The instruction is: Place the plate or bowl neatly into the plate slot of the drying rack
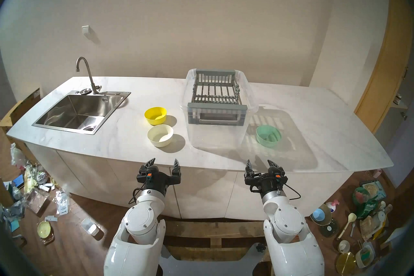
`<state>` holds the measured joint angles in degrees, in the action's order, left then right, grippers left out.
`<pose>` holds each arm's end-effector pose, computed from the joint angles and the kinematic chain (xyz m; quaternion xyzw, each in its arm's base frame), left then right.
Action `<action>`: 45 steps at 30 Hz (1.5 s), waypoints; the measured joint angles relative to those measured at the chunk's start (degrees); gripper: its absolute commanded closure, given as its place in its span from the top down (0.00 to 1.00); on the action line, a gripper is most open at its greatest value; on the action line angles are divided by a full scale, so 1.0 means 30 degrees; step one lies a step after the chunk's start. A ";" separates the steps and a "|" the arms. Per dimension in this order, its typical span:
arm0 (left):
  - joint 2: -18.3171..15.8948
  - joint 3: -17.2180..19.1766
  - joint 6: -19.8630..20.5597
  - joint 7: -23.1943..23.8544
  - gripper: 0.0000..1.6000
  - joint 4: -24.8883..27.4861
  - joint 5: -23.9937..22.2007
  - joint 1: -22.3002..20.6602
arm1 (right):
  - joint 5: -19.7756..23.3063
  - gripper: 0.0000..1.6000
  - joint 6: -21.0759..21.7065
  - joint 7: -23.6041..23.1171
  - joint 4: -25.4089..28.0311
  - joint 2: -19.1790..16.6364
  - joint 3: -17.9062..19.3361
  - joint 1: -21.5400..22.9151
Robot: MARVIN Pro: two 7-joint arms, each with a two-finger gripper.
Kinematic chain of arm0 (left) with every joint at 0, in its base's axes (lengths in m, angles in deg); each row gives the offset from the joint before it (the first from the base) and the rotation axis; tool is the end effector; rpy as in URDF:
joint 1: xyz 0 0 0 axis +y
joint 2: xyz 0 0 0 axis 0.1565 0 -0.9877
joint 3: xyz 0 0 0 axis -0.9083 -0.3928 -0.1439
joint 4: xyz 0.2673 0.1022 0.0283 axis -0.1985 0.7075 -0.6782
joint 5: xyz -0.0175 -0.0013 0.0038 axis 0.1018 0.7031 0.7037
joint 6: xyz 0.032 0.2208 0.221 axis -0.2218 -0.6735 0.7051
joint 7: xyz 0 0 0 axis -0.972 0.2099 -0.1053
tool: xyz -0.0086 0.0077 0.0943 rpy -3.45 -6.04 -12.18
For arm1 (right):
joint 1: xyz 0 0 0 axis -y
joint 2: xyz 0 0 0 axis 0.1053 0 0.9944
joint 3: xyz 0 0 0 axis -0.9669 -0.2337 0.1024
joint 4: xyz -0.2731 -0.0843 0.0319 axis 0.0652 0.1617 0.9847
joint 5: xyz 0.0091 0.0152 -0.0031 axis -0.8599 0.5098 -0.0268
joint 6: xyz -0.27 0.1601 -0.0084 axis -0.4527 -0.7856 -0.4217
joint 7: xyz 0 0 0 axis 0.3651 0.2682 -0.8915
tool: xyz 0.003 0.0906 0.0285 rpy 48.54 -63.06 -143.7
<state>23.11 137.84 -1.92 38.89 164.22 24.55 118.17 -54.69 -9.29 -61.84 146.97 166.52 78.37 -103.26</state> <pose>0.3264 -0.0133 -0.3433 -0.7458 -0.0047 -0.6661 0.0006 0.3256 0.0136 -0.3446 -0.7471 0.0004 -0.6647 0.0115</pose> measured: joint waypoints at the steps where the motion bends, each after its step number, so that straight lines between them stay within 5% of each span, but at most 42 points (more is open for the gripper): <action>1: 0.0037 -0.0012 0.0101 -0.0092 1.00 0.0017 -0.0001 -0.0016 | 0.0000 1.00 0.0000 0.0001 -0.0002 0.0000 0.0000 -0.0001; 25: 0.0195 -0.0836 0.1416 -0.1634 1.00 0.1329 -0.2273 -0.1626 | 0.0021 1.00 0.0000 0.0005 -0.0035 -0.0006 -0.0005 -0.0003; 27: 0.0225 -0.0839 0.1906 -0.2031 1.00 0.1674 -0.3576 -0.1840 | 0.0021 1.00 0.0000 0.0005 -0.0039 -0.0006 -0.0005 -0.0003; 45: 0.0457 -0.0309 0.4644 -0.5929 1.00 0.4438 -0.5876 -0.3345 | 0.0019 1.00 0.0000 0.0005 -0.0064 -0.0007 -0.0005 -0.0003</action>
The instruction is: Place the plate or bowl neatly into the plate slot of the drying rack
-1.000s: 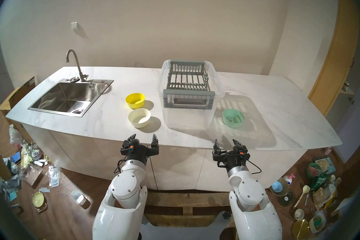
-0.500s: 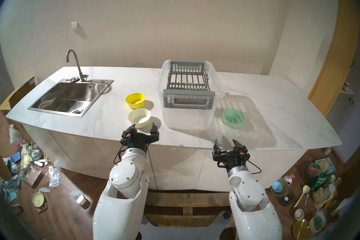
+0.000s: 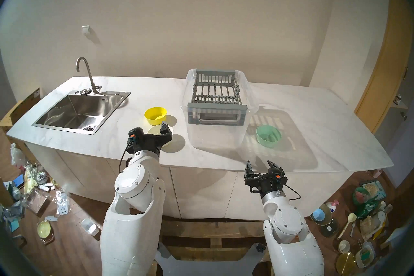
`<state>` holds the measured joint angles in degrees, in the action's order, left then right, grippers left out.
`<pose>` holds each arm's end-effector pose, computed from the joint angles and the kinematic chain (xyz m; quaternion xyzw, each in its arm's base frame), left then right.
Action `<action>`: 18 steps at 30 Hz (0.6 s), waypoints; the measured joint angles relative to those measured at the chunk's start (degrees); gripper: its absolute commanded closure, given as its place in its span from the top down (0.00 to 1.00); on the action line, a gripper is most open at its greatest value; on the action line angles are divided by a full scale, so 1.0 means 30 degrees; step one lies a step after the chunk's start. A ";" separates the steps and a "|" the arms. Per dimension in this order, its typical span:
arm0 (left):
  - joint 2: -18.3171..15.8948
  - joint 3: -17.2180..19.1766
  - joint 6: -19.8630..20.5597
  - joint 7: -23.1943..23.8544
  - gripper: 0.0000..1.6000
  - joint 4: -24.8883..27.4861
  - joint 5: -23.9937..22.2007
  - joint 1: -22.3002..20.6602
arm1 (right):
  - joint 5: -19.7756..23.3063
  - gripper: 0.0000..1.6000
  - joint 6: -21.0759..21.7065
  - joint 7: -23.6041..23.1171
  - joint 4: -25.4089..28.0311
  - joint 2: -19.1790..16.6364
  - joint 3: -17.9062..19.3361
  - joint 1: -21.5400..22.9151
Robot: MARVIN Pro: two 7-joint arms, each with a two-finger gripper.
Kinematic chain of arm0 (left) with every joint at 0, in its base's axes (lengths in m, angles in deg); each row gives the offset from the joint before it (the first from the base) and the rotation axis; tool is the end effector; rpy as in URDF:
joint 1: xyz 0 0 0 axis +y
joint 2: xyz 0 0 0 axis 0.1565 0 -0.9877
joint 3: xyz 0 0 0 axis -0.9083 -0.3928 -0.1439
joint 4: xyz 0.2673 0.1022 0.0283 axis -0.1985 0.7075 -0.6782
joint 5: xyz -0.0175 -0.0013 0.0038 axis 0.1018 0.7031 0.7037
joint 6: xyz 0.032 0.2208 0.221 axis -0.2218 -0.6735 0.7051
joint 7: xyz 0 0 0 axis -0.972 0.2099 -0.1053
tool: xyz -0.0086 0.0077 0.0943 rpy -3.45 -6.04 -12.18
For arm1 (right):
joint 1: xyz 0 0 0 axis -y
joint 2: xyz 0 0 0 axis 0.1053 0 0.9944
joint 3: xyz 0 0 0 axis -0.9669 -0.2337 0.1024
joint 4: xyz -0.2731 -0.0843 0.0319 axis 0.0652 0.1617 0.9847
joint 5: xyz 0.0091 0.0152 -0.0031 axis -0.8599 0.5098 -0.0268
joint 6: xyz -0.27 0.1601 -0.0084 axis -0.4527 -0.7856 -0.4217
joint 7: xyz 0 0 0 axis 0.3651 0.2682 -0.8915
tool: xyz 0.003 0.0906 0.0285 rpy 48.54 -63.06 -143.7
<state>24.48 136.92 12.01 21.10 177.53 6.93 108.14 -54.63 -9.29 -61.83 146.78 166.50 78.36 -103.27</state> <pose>0.3706 -0.0017 -0.2189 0.6980 0.1953 0.6879 0.0377 0.3253 0.0136 -0.3460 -0.7482 0.0006 -0.6633 0.0118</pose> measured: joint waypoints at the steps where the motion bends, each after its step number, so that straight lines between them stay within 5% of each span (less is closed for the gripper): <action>1: 0.0003 0.0033 0.0039 -0.0164 1.00 0.0037 -0.0390 -0.0054 | 0.0000 1.00 0.0000 0.0000 0.0000 0.0000 0.0000 0.0000; 18: 0.0197 0.1519 0.0720 -0.2452 1.00 -0.0354 -1.0851 -0.1741 | -0.0001 1.00 0.0001 0.0001 0.0007 -0.0004 0.0000 -0.0006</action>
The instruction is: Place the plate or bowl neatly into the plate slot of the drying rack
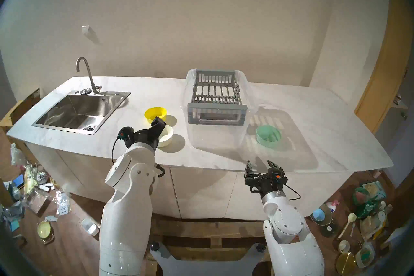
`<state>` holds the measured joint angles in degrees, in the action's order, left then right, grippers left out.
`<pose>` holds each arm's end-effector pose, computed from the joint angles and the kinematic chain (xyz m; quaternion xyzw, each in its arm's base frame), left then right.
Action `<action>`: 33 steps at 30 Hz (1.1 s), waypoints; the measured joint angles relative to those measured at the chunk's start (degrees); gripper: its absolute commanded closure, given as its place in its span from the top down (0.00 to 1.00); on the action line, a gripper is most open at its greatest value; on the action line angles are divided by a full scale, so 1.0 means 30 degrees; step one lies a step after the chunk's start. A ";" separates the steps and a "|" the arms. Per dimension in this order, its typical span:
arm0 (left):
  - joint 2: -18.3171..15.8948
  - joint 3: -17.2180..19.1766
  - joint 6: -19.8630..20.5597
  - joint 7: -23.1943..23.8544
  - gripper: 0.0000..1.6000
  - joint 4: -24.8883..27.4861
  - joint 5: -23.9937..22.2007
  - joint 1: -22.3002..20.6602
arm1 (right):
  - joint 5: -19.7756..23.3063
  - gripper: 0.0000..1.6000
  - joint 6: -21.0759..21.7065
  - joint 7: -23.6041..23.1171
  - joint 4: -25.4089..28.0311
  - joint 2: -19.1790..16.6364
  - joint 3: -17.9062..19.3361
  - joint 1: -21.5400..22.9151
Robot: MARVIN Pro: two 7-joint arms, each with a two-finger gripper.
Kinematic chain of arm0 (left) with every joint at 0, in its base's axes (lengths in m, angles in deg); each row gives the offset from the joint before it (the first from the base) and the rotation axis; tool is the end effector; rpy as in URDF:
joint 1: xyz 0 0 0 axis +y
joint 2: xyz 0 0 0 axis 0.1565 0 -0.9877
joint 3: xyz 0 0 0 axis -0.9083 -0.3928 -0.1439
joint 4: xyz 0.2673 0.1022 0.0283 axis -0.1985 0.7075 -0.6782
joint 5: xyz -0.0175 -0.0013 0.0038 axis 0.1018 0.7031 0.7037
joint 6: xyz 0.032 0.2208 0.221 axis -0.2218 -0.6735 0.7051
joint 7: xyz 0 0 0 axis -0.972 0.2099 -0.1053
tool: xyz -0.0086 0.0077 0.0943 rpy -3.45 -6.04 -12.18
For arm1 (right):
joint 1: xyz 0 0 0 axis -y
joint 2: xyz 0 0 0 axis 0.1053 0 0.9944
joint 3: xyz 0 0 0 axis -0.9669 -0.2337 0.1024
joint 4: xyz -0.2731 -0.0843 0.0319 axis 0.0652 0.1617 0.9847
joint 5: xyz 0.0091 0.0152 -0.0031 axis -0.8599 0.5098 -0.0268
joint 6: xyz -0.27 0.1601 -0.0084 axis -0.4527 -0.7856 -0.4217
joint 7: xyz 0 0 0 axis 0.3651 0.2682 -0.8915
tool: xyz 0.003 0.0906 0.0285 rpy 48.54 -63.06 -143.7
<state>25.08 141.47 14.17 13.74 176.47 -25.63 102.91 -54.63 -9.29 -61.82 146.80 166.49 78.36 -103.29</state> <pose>0.3911 0.0133 -0.2116 0.6779 0.3645 0.5986 0.2221 0.3252 0.0135 -0.3460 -0.7482 0.0006 -0.6633 0.0117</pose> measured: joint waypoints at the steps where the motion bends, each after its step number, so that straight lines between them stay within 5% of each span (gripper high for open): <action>1: -0.0052 -0.0002 0.0054 -0.0155 1.00 -0.0041 -0.0002 -0.0077 | 0.0000 1.00 0.0000 0.0000 0.0001 0.0000 -0.0001 0.0000; 15: 0.0056 0.0289 0.1301 -0.4028 1.00 -0.1003 -0.0515 -0.1385 | -0.0001 1.00 0.0001 0.0000 0.0001 -0.0001 -0.0002 -0.0005; 33: -0.0011 -0.0030 0.1393 -0.4868 1.00 -0.3073 -0.0959 -0.2238 | -0.0001 1.00 0.0002 0.0000 0.0001 -0.0002 -0.0002 -0.0009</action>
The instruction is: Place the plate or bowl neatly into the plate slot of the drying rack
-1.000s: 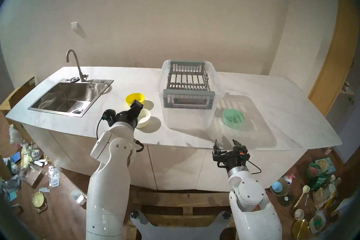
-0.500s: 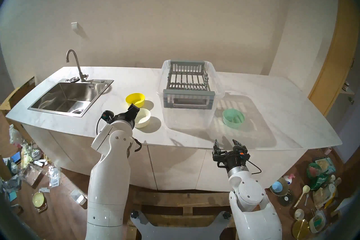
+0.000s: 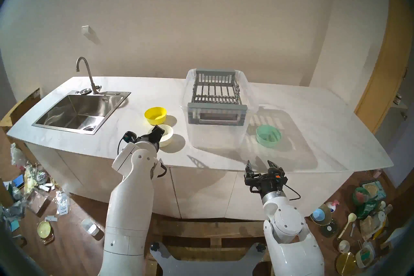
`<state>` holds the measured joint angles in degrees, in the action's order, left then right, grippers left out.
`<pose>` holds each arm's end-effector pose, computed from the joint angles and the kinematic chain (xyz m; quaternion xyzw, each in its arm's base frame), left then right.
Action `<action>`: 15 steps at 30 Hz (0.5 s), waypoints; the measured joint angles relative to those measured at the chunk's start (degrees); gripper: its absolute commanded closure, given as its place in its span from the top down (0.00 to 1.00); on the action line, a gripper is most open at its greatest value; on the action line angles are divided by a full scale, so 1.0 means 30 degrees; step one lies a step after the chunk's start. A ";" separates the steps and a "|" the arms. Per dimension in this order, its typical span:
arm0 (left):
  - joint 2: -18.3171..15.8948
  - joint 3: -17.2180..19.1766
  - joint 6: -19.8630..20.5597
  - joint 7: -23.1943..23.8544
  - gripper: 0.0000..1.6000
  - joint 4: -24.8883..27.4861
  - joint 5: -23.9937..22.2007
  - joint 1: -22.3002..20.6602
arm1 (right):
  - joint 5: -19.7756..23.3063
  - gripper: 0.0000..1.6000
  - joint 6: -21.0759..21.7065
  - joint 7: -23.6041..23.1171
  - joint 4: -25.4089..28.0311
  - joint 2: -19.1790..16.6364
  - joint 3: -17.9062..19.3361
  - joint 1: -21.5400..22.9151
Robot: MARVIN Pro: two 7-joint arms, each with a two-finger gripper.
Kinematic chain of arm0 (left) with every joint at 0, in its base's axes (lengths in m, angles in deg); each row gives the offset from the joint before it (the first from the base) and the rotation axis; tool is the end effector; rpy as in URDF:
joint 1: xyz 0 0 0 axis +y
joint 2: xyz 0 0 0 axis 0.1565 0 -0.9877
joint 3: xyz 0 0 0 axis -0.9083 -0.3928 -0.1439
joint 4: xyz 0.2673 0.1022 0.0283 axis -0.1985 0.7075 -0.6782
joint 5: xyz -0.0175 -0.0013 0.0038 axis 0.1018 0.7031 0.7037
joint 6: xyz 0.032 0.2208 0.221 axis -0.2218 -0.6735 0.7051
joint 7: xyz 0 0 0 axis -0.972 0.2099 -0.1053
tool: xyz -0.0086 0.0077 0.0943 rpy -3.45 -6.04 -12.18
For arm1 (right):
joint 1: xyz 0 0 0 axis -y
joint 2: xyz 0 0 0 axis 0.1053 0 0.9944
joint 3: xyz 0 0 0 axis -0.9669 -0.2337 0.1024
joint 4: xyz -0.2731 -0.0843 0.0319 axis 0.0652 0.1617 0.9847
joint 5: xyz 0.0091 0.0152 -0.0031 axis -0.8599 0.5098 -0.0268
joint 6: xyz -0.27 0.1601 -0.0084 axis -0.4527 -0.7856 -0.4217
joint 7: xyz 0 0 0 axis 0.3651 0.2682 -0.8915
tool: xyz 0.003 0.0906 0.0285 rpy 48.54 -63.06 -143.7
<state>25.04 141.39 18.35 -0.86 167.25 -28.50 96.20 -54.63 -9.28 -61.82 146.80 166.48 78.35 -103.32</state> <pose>0.4186 0.0186 -0.2481 0.7380 0.4237 0.5040 0.1477 0.3250 0.0135 -0.3462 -0.7485 0.0005 -0.6631 0.0117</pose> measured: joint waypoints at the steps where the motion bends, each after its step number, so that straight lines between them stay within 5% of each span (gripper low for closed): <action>1: -0.0024 -0.0009 -0.0037 0.0002 1.00 -0.0130 0.0023 -0.0072 | 0.0000 1.00 0.0000 0.0000 -0.0001 0.0000 0.0000 0.0000; 15: -0.0280 0.0037 -0.0407 0.0007 1.00 -0.1370 0.0068 -0.0742 | 0.0000 1.00 0.0000 0.0000 0.0000 0.0000 0.0000 0.0000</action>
<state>24.20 141.50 17.13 -0.84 163.14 -28.30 93.97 -54.63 -9.28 -61.82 146.80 166.48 78.35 -103.32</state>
